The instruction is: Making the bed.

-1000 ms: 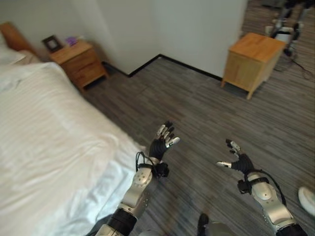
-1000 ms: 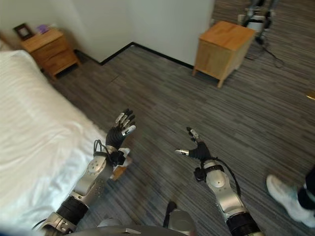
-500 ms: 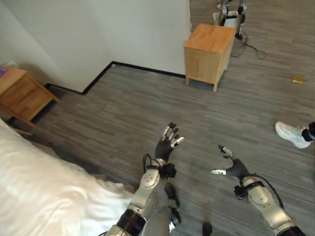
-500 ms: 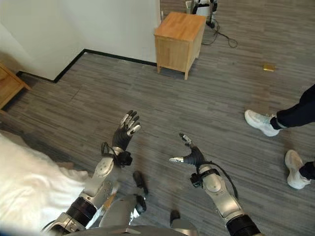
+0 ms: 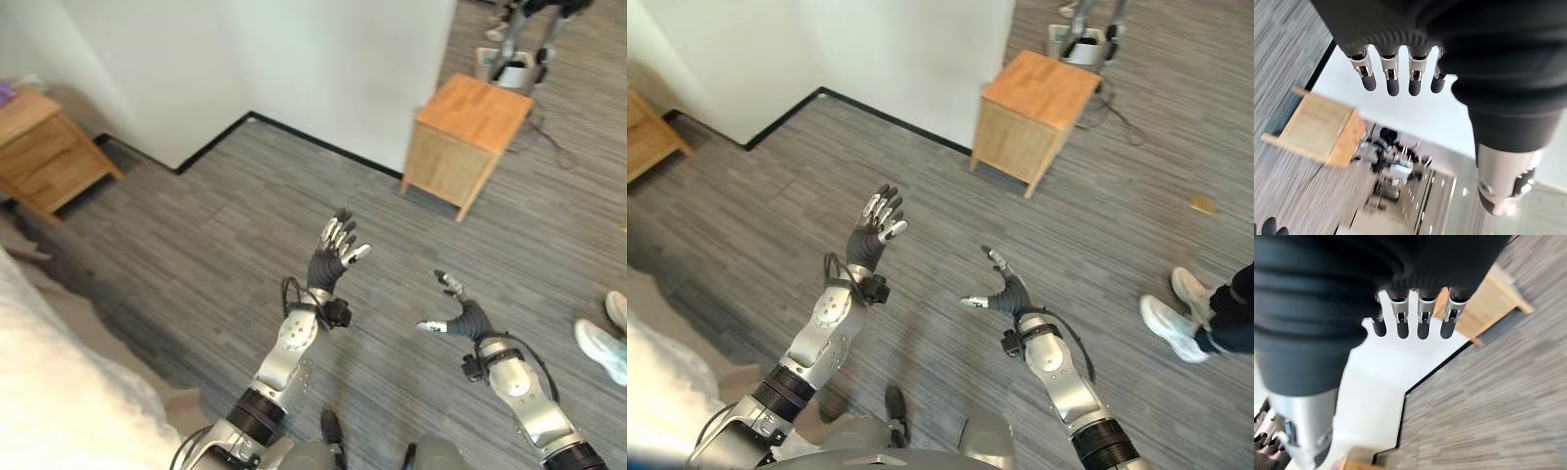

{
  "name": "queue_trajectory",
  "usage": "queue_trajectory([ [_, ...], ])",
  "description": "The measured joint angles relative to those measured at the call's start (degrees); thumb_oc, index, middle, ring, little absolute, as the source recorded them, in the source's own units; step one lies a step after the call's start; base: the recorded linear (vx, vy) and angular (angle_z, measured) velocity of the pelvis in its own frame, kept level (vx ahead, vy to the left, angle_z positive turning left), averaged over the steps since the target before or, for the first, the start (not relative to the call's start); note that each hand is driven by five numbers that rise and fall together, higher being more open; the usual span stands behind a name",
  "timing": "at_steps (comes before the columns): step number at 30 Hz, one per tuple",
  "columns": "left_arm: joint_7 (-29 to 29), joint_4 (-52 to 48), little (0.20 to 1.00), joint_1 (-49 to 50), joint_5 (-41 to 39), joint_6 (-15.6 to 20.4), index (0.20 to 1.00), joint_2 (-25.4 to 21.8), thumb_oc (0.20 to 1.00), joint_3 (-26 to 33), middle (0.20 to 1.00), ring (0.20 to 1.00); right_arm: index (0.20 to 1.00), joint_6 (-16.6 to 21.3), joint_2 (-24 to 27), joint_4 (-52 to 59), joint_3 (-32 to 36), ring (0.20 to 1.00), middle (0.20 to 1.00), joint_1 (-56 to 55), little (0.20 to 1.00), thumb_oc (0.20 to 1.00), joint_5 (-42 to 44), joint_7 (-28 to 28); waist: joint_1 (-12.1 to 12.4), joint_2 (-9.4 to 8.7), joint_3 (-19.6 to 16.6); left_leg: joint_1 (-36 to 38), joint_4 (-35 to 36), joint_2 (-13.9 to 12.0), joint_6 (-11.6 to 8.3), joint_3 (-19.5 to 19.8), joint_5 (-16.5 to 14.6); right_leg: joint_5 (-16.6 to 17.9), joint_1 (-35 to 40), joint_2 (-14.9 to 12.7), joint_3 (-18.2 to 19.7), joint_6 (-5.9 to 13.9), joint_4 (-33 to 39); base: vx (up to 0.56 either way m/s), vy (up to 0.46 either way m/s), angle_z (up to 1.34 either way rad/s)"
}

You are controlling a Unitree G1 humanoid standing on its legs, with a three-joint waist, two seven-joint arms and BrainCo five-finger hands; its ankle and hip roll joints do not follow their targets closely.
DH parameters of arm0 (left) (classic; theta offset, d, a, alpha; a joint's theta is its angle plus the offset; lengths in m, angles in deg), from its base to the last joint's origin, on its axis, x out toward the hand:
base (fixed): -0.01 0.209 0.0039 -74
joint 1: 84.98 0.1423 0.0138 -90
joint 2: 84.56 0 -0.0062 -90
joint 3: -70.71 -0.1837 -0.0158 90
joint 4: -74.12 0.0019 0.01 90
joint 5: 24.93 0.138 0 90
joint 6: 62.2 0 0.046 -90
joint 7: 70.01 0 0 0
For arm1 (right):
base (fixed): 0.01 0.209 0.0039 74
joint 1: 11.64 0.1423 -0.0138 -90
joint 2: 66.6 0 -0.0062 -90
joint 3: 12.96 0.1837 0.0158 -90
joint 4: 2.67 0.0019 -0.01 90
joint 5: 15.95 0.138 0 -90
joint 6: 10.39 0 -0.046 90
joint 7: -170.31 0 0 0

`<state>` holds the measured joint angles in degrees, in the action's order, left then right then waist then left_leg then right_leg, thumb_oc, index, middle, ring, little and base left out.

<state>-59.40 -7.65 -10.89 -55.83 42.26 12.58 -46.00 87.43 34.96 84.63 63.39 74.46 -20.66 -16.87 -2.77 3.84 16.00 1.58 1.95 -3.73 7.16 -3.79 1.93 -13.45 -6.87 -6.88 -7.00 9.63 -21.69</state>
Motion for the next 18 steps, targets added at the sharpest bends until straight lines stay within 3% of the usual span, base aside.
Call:
queue_trajectory([
  [1,-0.05,0.22,1.000,0.19,0.04,0.07,1.000,0.01,1.000,-0.17,1.000,1.000,1.000,-0.01,0.21,0.17,0.21,1.000,1.000,-0.80,1.000,1.000,0.00,-0.07,-0.85,0.51,-0.27,-1.08,-0.82,-0.64,-0.58,1.65,0.49,0.96,0.70,1.52,1.98,-0.33,4.02,0.39,-0.042,2.31],
  [2,-0.75,0.35,1.000,1.43,0.14,0.47,1.000,-1.03,1.000,-1.58,1.000,1.000,1.000,-0.14,0.53,-0.10,-0.19,1.000,1.000,-2.35,1.000,1.000,-0.46,0.32,-0.68,-3.09,-1.12,-1.03,0.04,0.63,-2.09,1.34,0.51,5.42,1.23,0.97,7.23,-0.45,15.33,0.23,-0.030,2.38],
  [3,-0.89,1.01,1.000,2.10,0.12,0.46,1.000,-1.17,1.000,-1.64,1.000,1.000,1.000,-0.04,0.59,-0.62,0.08,1.000,1.000,-2.33,1.000,1.000,-1.12,0.27,-0.42,-3.93,-0.91,-1.45,1.26,0.32,-3.62,2.43,0.93,10.80,2.64,1.55,8.01,-2.30,15.53,0.37,-0.078,2.22],
  [4,-0.93,2.46,1.000,2.94,0.10,0.22,1.000,-0.78,1.000,-1.83,1.000,1.000,1.000,-0.07,0.65,-2.08,0.66,1.000,1.000,-2.38,1.000,1.000,-1.63,0.23,-0.31,-3.88,-1.28,-1.27,1.66,-0.01,-4.28,4.25,0.46,8.98,3.01,2.76,8.27,-2.41,15.80,0.41,-0.150,1.82],
  [5,-1.46,3.19,1.000,3.07,0.12,-0.41,1.000,-0.90,1.000,-2.09,1.000,1.000,1.000,-0.59,0.76,-2.80,2.06,1.000,1.000,-2.23,1.000,1.000,-1.81,0.18,-0.24,-5.04,-1.13,-4.24,-7.53,2.68,-8.29,2.90,-2.34,9.40,4.06,0.68,4.46,-3.38,16.29,0.55,-0.196,1.83],
  [6,-2.06,4.35,1.000,2.94,0.12,-0.78,1.000,-0.31,1.000,-2.07,1.000,1.000,1.000,-0.76,0.93,-2.66,2.15,1.000,1.000,-2.74,1.000,1.000,-2.03,0.18,-1.15,-4.97,-1.20,-5.88,-16.02,4.29,-9.75,2.75,-4.85,8.61,4.92,-0.56,0.95,-2.94,15.10,0.56,-0.199,2.33],
  [7,-2.51,5.41,1.000,3.18,0.12,-1.09,1.000,0.90,1.000,-2.23,1.000,1.000,1.000,-1.36,2.02,-2.35,1.89,1.000,1.000,-4.16,1.000,1.000,-2.10,0.20,-2.57,-5.18,-1.26,-5.45,-23.10,5.96,-9.68,2.95,-8.12,6.98,5.81,-1.31,-2.67,-2.95,10.74,0.49,-0.214,1.98],
  [8,-2.74,5.00,1.000,3.97,0.12,-1.17,1.000,1.60,1.000,-2.06,1.000,1.000,1.000,-1.41,3.02,-2.05,1.40,1.000,1.000,-5.03,1.000,1.000,-2.19,0.53,-3.21,-3.40,-1.91,-1.80,-20.42,5.94,-8.96,5.65,-8.76,8.84,3.00,0.05,-1.63,-5.79,2.37,0.36,-0.169,1.84],
  [9,-3.36,4.28,1.000,4.07,0.13,-1.11,1.000,1.89,1.000,-1.90,1.000,1.000,1.000,-1.39,3.19,-1.68,1.51,1.000,1.000,-5.48,1.000,1.000,-2.20,0.77,-3.39,-1.40,-2.51,0.06,-16.69,4.12,-6.07,7.35,-10.98,5.23,-0.50,1.64,-0.79,-3.08,-4.06,0.40,-0.238,1.42],
  [10,-4.40,3.46,1.000,3.18,0.15,-0.90,1.000,1.43,1.000,-1.92,1.000,1.000,1.000,-1.44,1.90,-2.28,1.59,1.000,1.000,-5.39,1.000,1.000,-2.27,0.83,-3.91,-1.80,-3.55,1.48,-12.42,3.69,-5.56,11.52,-14.35,3.60,-2.79,2.21,1.09,-1.37,-3.00,0.32,-0.180,1.18],
  [11,-4.94,3.57,1.000,2.93,0.15,-0.85,1.000,-0.20,1.000,-1.10,1.000,1.000,1.000,-2.13,0.35,-2.89,0.31,1.000,1.000,-4.07,1.000,1.000,-2.25,1.65,-2.35,-4.19,-2.69,2.37,-8.59,3.64,-6.45,14.38,-11.91,4.29,-4.88,1.67,3.23,-2.47,-3.85,0.44,-0.245,1.24],
  [12,-4.81,4.17,1.000,3.16,0.12,-1.39,1.000,-1.16,1.000,-1.09,1.000,1.000,1.000,-2.20,-0.05,-2.17,0.18,1.000,1.000,-4.33,1.000,1.000,-2.23,2.45,-2.84,-4.83,-2.70,1.95,-6.87,2.56,-7.29,15.45,-10.54,5.39,-4.30,2.16,3.13,-2.81,-0.09,0.25,-0.124,1.13],
  [13,-4.88,4.60,1.000,3.38,0.11,-1.60,1.000,-2.17,1.000,-1.06,1.000,1.000,1.000,-2.02,0.04,-2.25,0.19,1.000,1.000,-3.97,1.000,1.000,-2.23,2.75,-3.12,-4.57,-2.66,1.85,-5.87,1.75,-8.50,16.00,-9.71,7.19,-2.37,2.81,0.57,-7.41,2.87,0.30,-0.143,1.02],
  [14,-5.11,5.57,1.000,3.82,0.11,-2.32,1.000,-2.60,1.000,-1.10,1.000,1.000,1.000,-2.34,-0.25,-3.75,0.41,1.000,1.000,-2.97,1.000,1.000,-2.22,2.86,-2.88,-4.64,-2.66,2.90,-6.12,1.20,-8.54,15.27,-9.53,9.10,-1.23,2.90,-0.68,-9.97,3.87,0.22,-0.124,0.65],
  [15,-5.64,5.93,1.000,5.29,0.11,-2.81,1.000,-3.34,1.000,-1.03,1.000,1.000,1.000,-2.42,-0.54,-4.86,0.87,1.000,1.000,-1.69,1.000,1.000,-2.21,2.81,-3.07,-4.18,-2.75,6.06,-6.93,1.53,-9.53,12.92,-6.81,8.50,1.30,3.20,-1.23,-10.46,4.71,0.28,-0.162,0.45],
  [16,-6.20,5.92,1.000,5.77,0.08,-2.93,1.000,-3.68,1.000,-0.93,1.000,1.000,1.000,-2.33,-0.37,-4.72,1.22,1.000,1.000,-1.37,1.000,1.000,-2.17,2.80,-3.67,-3.89,-2.74,5.35,-8.94,1.65,-10.33,11.46,-6.55,8.46,2.27,2.99,-2.07,-10.34,5.37,0.14,-0.157,0.28],
  [17,-6.64,5.92,1.000,5.93,-0.01,-2.96,1.000,-3.27,1.000,-0.97,1.000,1.000,1.000,-2.32,-0.33,-4.65,1.58,1.000,1.000,-1.22,1.000,1.000,-2.07,2.84,-3.36,-5.01,-1.99,2.81,-15.53,2.08,-11.43,8.74,-6.79,8.73,3.69,2.29,-1.83,-10.64,7.02,0.12,-0.170,0.07],
  [18,-6.67,5.93,1.000,6.28,-0.13,-3.05,1.000,-3.28,1.000,-1.10,1.000,1.000,1.000,-2.29,-0.36,-4.25,1.70,1.000,1.000,-1.03,1.000,1.000,-1.85,2.84,-2.98,-4.89,-1.96,0.36,-21.59,1.91,-12.87,5.63,-6.37,9.43,5.22,1.93,-1.62,-11.60,8.06,0.12,-0.194,-0.13],
])
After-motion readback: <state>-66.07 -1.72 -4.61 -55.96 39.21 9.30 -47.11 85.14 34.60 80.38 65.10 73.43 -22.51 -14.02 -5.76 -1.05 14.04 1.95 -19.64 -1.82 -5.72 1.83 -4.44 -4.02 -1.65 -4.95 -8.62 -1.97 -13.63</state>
